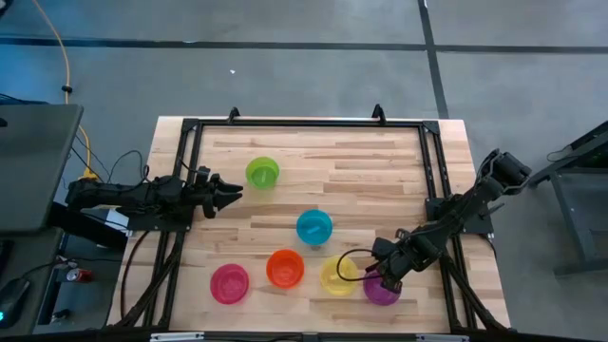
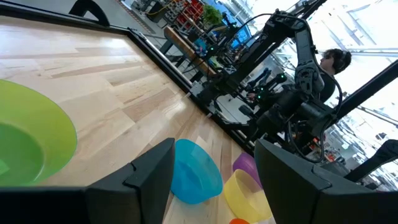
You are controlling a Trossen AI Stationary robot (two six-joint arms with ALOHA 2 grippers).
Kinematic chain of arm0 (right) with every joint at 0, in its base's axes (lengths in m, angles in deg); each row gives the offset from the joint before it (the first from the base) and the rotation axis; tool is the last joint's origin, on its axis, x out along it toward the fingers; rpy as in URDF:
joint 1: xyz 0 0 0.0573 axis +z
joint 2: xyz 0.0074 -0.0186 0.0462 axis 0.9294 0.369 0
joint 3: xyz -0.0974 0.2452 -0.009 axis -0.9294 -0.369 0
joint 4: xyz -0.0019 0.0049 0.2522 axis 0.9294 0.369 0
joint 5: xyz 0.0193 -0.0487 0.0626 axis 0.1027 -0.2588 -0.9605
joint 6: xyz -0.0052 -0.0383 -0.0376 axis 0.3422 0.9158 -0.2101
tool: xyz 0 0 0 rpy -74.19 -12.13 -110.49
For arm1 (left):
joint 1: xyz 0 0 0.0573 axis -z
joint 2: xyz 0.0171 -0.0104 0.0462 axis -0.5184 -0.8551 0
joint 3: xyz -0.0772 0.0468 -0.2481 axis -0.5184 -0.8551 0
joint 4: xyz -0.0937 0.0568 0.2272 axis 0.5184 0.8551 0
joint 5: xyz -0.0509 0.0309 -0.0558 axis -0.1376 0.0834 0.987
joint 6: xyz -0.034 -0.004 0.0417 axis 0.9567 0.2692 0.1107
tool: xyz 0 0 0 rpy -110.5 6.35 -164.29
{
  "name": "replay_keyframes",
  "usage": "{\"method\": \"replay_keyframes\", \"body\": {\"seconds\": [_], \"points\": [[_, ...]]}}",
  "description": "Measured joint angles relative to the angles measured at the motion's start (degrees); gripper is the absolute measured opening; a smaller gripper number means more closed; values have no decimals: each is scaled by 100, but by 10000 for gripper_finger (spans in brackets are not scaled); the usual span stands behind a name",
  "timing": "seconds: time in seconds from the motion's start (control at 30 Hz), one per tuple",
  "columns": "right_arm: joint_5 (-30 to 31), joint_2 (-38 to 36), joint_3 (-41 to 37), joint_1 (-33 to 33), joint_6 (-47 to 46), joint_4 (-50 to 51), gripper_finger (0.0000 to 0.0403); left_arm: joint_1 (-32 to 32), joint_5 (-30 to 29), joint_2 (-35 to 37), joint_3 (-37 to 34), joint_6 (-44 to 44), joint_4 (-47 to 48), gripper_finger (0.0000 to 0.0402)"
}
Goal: Nest bowls inside each other
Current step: Stack the purple bowl on the blue bowl
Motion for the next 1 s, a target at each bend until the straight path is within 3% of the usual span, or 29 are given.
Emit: {"method": "replay_keyframes", "body": {"seconds": [0.37, 1.0], "points": [[155, 0, 0, -87, 5, 27, 83, 0, 7, 0, 0, 0, 0, 211], [-260, 234, -2, -92, 159, -31, 83, 0, 13, 0, 0, 4, 0, 211]]}}
